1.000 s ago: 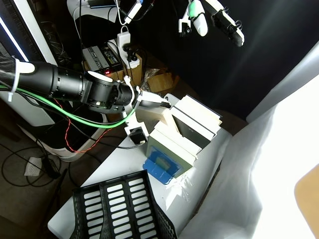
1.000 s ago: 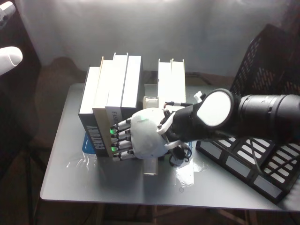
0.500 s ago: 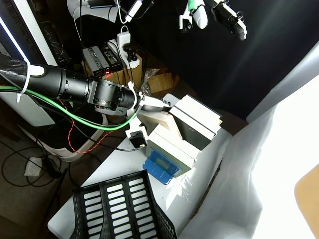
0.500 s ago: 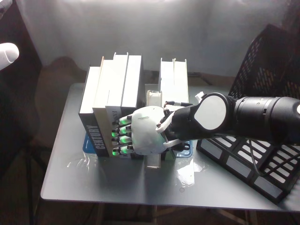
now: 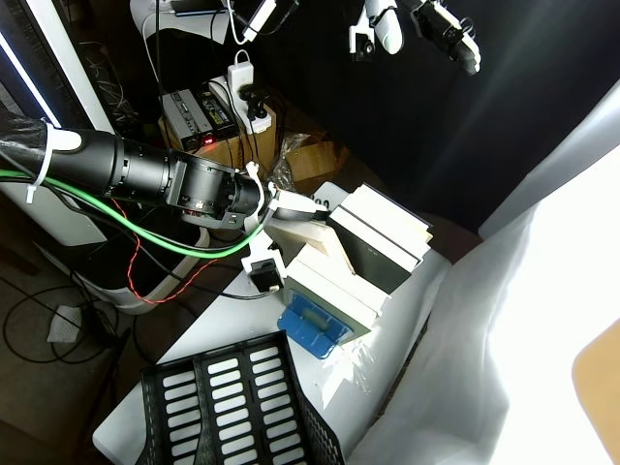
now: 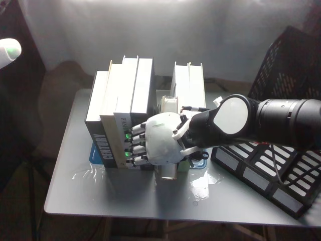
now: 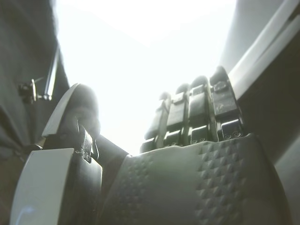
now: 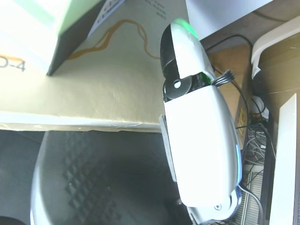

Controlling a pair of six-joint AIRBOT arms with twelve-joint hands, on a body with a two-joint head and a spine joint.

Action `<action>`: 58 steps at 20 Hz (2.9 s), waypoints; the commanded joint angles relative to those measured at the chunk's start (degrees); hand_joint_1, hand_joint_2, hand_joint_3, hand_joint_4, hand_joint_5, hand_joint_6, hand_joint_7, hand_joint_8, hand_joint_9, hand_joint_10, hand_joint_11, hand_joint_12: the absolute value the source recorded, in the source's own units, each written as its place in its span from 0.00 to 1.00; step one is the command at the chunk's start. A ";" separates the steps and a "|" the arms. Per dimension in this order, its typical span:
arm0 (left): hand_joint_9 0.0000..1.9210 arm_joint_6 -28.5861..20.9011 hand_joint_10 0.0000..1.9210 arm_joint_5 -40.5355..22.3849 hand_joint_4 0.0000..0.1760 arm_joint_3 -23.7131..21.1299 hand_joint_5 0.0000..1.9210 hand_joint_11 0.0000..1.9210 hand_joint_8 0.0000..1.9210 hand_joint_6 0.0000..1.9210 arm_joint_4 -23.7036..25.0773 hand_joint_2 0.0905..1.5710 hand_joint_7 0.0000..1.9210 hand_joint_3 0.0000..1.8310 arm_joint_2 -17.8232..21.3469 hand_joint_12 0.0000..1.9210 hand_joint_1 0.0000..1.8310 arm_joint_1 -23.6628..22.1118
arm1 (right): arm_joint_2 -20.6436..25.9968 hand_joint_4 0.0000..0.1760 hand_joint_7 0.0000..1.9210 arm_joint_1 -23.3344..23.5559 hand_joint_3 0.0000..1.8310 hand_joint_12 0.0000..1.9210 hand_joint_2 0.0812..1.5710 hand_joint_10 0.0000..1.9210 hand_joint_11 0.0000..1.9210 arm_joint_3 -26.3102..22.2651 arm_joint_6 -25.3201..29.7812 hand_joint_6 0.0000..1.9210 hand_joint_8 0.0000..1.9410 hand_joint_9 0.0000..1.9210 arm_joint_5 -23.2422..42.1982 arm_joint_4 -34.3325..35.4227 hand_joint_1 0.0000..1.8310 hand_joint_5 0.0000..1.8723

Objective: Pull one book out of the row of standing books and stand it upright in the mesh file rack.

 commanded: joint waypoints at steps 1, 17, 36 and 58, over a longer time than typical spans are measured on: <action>0.00 -0.30 0.00 -6.55 0.46 0.37 0.00 0.00 0.00 0.00 -2.08 0.88 0.00 0.00 1.03 0.00 0.16 -0.36 | 1.25 0.00 0.01 -0.69 0.00 0.12 0.67 0.00 0.00 0.54 0.01 0.00 0.00 0.00 -1.46 -0.58 0.70 0.01; 0.00 -0.30 0.00 -4.63 0.44 1.27 0.00 0.00 0.02 0.00 1.68 0.86 0.01 0.00 0.72 0.00 0.23 -3.74 | 4.38 0.00 0.00 1.12 0.00 0.16 0.67 0.00 0.00 -1.69 -7.68 0.00 0.00 0.00 3.22 7.18 0.70 0.00; 0.00 -0.30 0.00 -4.98 0.32 1.33 0.02 0.00 0.00 0.00 1.56 0.86 0.00 0.00 0.29 0.30 0.29 -3.92 | 4.78 0.00 0.00 4.16 0.00 0.00 0.55 0.00 0.00 -3.73 -7.88 0.00 0.00 0.00 3.93 7.44 0.40 0.00; 0.00 -0.30 0.00 -5.96 0.17 1.27 0.01 0.00 0.00 0.00 1.01 0.87 0.00 0.00 0.37 0.00 0.24 -3.91 | 4.76 0.00 0.55 5.01 0.14 0.92 0.62 0.66 0.37 -1.96 -10.76 0.60 0.51 0.46 0.20 7.02 0.75 0.45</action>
